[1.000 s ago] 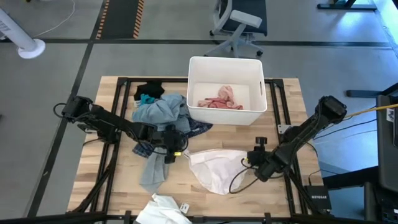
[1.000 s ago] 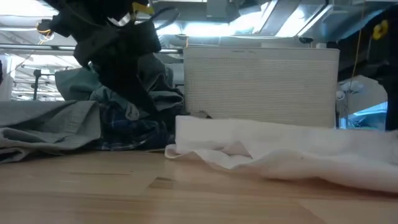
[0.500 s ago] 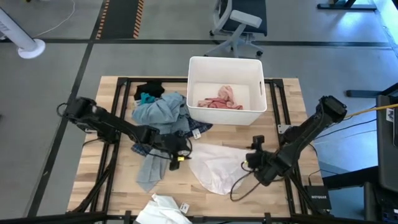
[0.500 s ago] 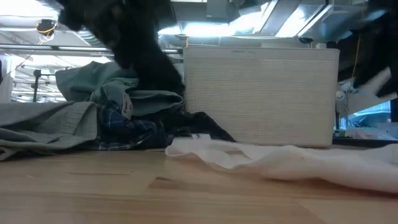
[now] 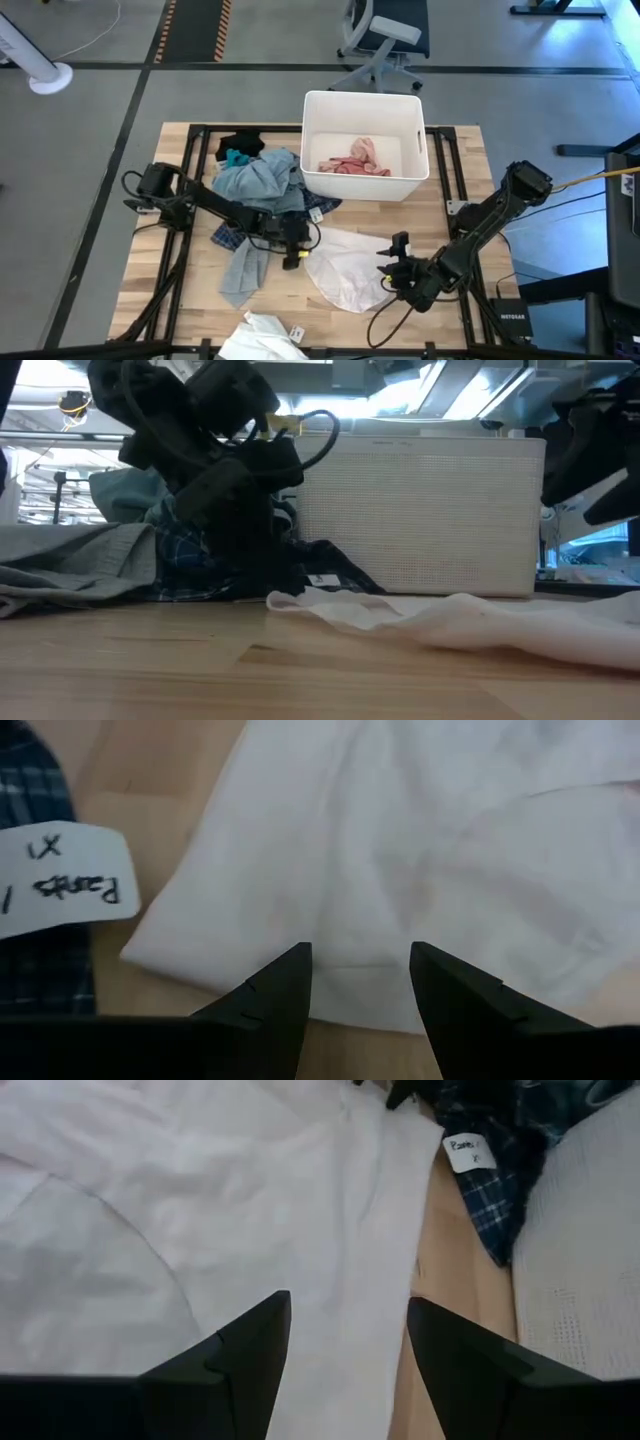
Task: Sort clothes
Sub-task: Put the white underwear into the white laundry bin
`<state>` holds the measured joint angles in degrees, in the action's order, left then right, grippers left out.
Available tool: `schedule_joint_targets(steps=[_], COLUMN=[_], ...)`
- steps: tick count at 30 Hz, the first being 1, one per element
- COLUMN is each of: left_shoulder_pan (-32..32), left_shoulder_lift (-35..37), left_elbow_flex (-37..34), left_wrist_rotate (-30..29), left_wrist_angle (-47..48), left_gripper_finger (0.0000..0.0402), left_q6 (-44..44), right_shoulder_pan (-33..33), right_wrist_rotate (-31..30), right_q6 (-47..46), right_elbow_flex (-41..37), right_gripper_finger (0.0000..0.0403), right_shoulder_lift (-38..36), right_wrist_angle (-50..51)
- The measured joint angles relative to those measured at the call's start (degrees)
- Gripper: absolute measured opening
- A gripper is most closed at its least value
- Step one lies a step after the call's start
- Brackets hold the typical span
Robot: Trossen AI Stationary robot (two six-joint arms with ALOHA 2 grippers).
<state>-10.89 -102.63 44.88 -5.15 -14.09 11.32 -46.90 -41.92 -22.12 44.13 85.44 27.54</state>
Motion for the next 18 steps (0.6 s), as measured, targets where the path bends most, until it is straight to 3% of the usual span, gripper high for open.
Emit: schedule_joint_targets(steps=[11,14,18], left_shoulder_pan=[-1.9,-1.9,-1.9], left_shoulder_lift=[0.1,0.2,0.2], left_elbow_flex=[0.1,0.1,0.1], left_wrist_rotate=[-0.1,-0.1,-0.2], left_wrist_angle=[0.2,0.8,2.2], left_gripper_finger=[0.0166,0.0166,0.0166], left_q6=[-2.8,-2.8,-2.4], right_shoulder_pan=[0.6,1.0,-0.3], right_wrist_rotate=[-8.0,-1.7,6.6], right_q6=[13.7,17.6,12.5], right_elbow_flex=[2.5,3.5,6.4], right_gripper_finger=[0.0222,0.0222,0.0222], right_shoulder_lift=[-2.1,-2.1,-2.1], right_wrist_angle=[-2.6,0.5,9.2])
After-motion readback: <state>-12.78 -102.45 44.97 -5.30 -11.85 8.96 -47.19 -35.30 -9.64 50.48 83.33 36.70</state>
